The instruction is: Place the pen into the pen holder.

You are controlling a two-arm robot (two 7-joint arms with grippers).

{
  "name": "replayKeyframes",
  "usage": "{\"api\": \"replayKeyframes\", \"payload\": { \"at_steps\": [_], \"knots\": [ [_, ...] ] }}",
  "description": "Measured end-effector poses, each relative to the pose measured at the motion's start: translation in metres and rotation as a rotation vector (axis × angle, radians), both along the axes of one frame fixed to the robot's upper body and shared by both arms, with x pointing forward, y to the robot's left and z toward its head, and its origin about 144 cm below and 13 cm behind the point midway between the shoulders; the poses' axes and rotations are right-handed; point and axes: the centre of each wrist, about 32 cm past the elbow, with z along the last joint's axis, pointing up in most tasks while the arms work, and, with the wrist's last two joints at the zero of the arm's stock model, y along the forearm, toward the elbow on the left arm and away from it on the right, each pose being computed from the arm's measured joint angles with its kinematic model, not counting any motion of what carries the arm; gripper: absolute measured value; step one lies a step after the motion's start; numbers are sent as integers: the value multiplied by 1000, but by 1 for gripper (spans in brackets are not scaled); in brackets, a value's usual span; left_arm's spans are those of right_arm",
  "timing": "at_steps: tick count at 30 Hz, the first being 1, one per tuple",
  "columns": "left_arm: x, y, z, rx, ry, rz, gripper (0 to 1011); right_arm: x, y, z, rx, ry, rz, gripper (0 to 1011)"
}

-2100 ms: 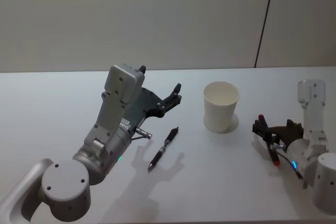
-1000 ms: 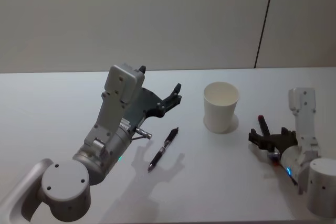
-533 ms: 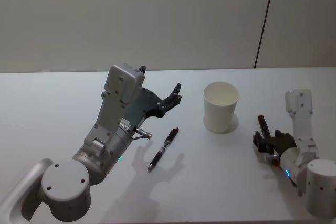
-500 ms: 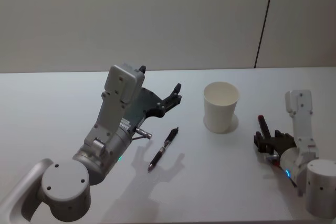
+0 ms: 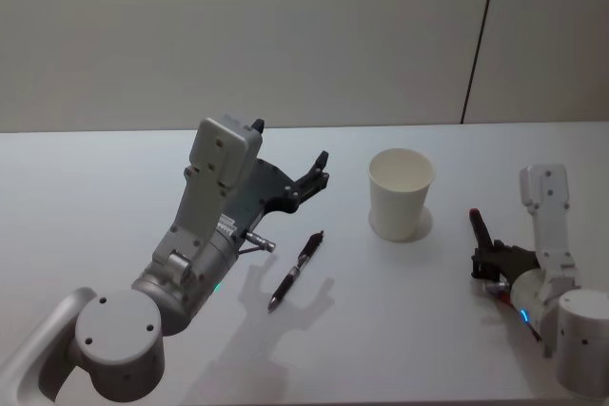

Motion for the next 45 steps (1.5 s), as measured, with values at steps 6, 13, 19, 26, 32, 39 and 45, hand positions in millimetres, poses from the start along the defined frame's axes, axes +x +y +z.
{"api": "replayKeyframes", "payload": {
  "at_steps": [6,13,19,26,32,39,45],
  "knots": [
    [0,0,0,0,0,0,1009,-1,-2,1,4,-6,-3,163],
    [0,0,0,0,0,0,1009,-4,-4,5,15,-54,0,161],
    [0,0,0,0,0,0,1009,-9,-7,10,29,-129,8,163],
    [0,0,0,0,0,0,1009,-13,-11,15,46,-214,21,163],
    [0,0,0,0,0,0,1009,-17,-14,19,66,-303,40,163],
    [0,0,0,0,0,0,1009,-20,-18,22,91,-405,71,163],
    [0,0,0,0,0,0,1009,-21,-20,24,116,-503,110,163]
  ]
}}
